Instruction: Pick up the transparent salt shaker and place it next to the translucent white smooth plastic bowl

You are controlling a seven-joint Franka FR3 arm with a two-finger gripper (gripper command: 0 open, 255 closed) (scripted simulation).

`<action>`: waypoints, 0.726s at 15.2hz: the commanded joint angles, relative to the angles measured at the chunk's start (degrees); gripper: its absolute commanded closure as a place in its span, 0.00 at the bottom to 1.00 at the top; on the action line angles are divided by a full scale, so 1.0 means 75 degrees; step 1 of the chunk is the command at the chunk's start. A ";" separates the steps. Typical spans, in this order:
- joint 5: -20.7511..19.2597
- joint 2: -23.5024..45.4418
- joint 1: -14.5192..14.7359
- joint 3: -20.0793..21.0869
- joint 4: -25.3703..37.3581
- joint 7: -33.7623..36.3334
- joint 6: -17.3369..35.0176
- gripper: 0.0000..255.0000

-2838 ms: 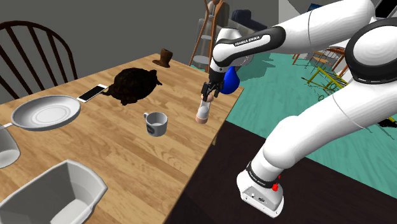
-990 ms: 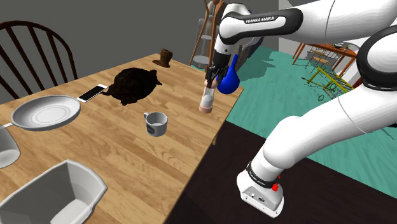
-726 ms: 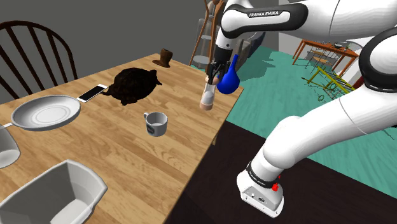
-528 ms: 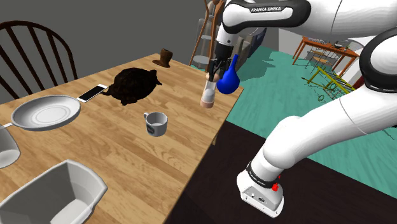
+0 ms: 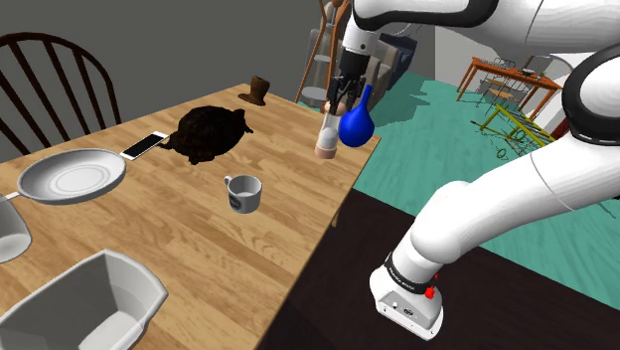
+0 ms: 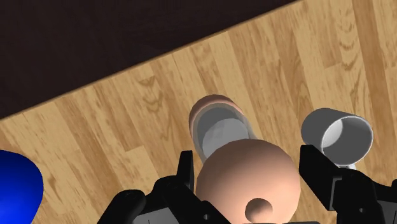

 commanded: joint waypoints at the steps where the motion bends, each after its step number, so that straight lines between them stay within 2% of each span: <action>1: 0.0006 0.0038 0.0004 -0.0002 0.0245 -0.0003 -0.0209 1.00; 11: 0.0051 0.0216 0.0038 0.0024 0.1432 0.0028 -0.1219 1.00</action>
